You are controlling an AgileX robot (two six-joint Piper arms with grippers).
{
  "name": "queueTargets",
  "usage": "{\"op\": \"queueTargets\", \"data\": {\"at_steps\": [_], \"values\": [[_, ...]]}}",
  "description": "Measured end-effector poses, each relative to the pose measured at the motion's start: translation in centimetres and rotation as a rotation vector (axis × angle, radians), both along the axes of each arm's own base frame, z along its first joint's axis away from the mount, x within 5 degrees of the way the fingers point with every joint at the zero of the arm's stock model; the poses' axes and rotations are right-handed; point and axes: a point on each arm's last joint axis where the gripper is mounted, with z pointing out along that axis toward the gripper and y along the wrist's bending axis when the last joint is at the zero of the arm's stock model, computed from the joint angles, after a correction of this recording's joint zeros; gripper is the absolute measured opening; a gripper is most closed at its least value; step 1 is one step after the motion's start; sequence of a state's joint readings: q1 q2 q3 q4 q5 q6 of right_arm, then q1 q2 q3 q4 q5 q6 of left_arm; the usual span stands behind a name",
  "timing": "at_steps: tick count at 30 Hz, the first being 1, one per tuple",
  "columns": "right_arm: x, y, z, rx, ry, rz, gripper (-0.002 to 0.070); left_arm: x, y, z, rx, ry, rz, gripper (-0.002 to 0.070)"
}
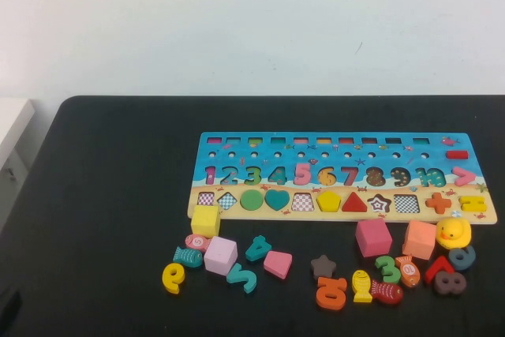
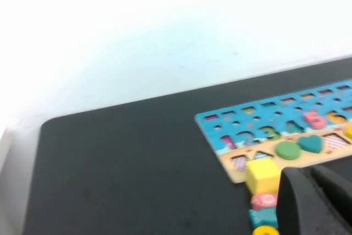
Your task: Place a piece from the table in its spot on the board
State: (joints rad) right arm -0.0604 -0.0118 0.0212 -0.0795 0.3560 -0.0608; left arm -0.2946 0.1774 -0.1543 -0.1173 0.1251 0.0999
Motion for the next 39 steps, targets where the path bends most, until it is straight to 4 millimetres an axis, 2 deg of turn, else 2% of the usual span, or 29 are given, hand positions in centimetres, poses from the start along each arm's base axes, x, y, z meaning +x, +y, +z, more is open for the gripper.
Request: {"op": "queueTargets", "data": {"at_steps": [6, 13, 19, 39], "values": [[0.0, 0.0, 0.0, 0.000, 0.000, 0.000, 0.0018, -0.9, 0.9, -4.5, -0.035, -0.004, 0.108, -0.0001], [0.0, 0.0, 0.0, 0.000, 0.000, 0.000, 0.0018, -1.1, 1.2, -5.8, -0.049, 0.125, 0.192, -0.0001], [0.0, 0.0, 0.0, 0.000, 0.000, 0.000, 0.0018, -1.2, 1.4, -6.3, -0.041, 0.179, 0.227, -0.0001], [0.0, 0.0, 0.0, 0.000, 0.000, 0.000, 0.0018, -1.3, 1.2, -6.3, 0.007, 0.168, 0.177, -0.0001]]}}
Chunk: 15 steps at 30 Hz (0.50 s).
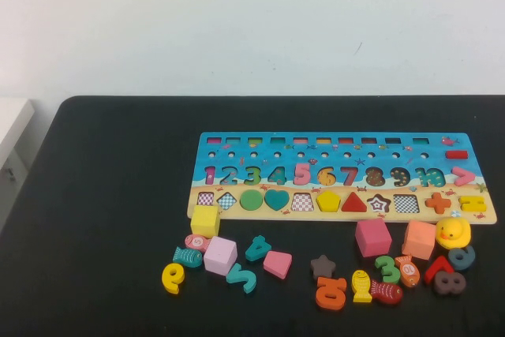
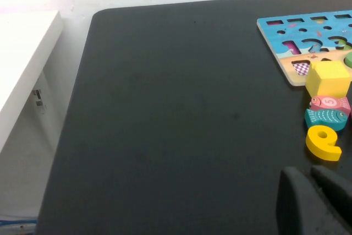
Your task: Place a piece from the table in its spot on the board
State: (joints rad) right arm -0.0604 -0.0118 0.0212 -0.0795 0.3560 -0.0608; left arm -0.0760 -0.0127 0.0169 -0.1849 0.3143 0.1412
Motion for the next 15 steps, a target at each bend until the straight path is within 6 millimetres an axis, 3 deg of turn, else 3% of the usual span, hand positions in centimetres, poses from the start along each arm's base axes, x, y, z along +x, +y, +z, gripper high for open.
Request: {"op": "queueTargets", "data": {"at_steps": [15], "values": [[0.00, 0.00, 0.00, 0.000, 0.000, 0.000, 0.0018, 0.00, 0.08, -0.03, -0.025, 0.007, 0.016, -0.0001]]}}
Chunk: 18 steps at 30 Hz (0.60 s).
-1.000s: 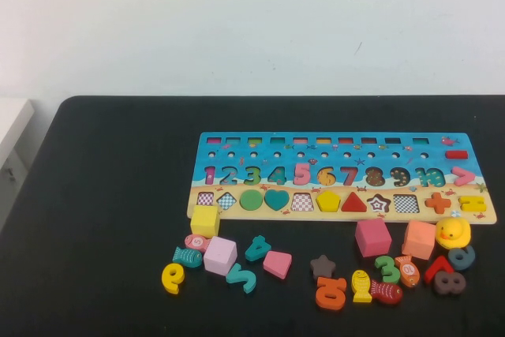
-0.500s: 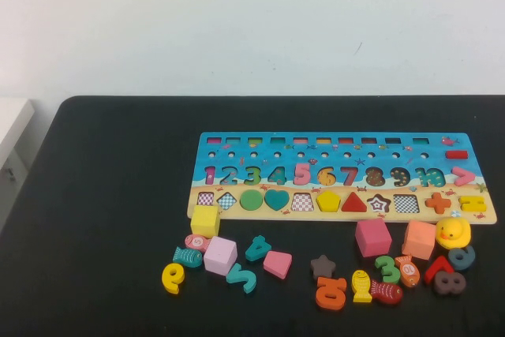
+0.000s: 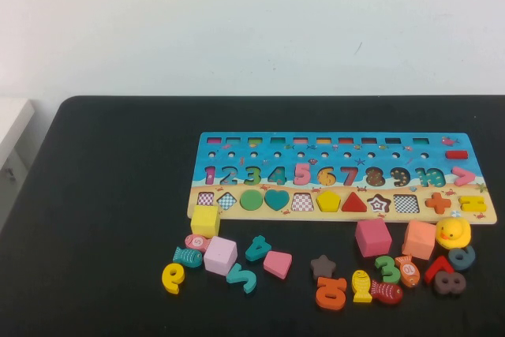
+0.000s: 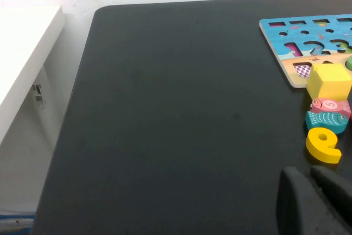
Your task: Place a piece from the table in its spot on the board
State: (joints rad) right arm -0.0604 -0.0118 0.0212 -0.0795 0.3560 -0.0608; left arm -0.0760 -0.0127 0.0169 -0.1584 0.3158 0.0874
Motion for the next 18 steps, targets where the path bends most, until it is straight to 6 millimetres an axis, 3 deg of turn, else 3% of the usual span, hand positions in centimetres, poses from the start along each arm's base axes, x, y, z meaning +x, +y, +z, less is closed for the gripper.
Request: {"op": "queueTargets", "data": {"at_steps": [18], "values": [[0.00, 0.00, 0.00, 0.000, 0.000, 0.000, 0.0018, 0.00, -0.01, 0.00, -0.020, 0.003, 0.004, -0.0001]]}}
